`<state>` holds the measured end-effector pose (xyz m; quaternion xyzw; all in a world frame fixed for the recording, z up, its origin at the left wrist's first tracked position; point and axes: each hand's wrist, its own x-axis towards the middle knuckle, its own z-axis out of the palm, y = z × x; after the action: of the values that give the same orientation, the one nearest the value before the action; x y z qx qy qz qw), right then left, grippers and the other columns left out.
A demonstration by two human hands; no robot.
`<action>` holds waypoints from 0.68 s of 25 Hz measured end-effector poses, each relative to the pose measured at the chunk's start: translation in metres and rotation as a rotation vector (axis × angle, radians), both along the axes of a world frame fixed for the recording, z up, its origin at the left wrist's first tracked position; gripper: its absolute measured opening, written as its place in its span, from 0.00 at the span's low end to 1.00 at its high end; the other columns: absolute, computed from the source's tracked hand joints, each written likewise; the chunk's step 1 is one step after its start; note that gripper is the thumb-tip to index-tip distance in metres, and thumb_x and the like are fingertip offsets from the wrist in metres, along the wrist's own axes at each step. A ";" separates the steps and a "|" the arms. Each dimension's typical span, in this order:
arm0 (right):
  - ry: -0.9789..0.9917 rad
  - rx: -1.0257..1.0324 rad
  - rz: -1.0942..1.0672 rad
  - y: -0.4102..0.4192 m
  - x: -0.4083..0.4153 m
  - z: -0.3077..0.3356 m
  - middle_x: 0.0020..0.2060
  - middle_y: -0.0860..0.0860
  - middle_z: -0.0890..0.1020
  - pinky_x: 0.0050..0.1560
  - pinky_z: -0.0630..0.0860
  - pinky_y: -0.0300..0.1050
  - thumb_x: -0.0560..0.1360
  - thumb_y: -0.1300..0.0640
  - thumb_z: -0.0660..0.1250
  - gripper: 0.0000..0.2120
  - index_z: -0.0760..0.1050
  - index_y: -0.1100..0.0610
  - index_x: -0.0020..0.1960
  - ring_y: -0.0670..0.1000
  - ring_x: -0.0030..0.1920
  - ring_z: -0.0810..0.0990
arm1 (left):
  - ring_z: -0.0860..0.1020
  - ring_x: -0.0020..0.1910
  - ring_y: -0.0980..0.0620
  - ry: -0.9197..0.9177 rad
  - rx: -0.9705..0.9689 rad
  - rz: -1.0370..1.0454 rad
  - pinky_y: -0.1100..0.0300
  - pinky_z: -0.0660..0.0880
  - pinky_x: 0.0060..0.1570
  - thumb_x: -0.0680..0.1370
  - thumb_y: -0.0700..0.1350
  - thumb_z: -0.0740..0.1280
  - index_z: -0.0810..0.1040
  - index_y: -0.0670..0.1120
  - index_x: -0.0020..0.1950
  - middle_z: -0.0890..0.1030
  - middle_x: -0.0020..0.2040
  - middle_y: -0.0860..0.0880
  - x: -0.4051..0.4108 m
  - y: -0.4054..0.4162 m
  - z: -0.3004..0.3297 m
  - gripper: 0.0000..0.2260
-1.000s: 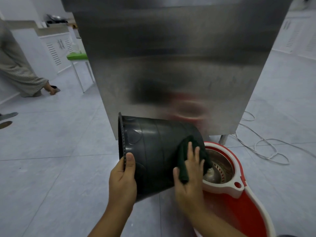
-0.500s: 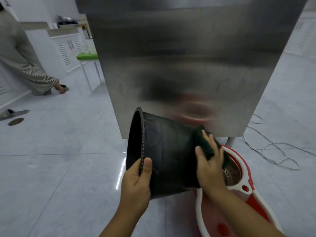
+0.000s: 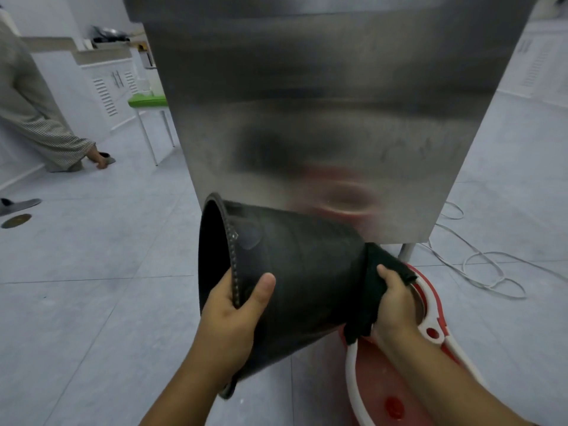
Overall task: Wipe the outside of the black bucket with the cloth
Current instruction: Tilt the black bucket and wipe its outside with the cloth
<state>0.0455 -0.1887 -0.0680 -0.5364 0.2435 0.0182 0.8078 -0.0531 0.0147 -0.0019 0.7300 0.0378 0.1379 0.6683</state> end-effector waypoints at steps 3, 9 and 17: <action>-0.037 -0.058 -0.053 0.008 -0.006 -0.005 0.57 0.55 0.82 0.61 0.74 0.61 0.74 0.44 0.66 0.21 0.77 0.53 0.62 0.59 0.56 0.79 | 0.82 0.46 0.63 0.034 0.110 0.071 0.72 0.78 0.41 0.74 0.49 0.67 0.79 0.55 0.49 0.85 0.44 0.63 -0.004 -0.002 -0.006 0.05; -0.136 -0.087 -0.039 0.004 0.001 0.004 0.60 0.55 0.79 0.64 0.71 0.67 0.74 0.40 0.62 0.25 0.72 0.50 0.67 0.62 0.61 0.77 | 0.82 0.46 0.58 -0.021 0.021 0.125 0.71 0.78 0.38 0.69 0.60 0.64 0.79 0.57 0.48 0.86 0.44 0.55 -0.005 -0.006 0.005 0.12; -0.816 -0.834 0.184 0.059 -0.051 -0.014 0.77 0.30 0.44 0.78 0.36 0.50 0.79 0.55 0.58 0.36 0.43 0.22 0.71 0.45 0.80 0.40 | 0.81 0.43 0.52 0.058 -0.070 0.467 0.54 0.78 0.43 0.70 0.63 0.56 0.80 0.52 0.40 0.84 0.41 0.51 0.001 -0.010 -0.017 0.19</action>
<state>-0.0056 -0.1293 -0.0817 -0.7912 -0.1480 -0.2169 0.5523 -0.0522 0.0045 -0.0186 0.6816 0.2296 0.2662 0.6417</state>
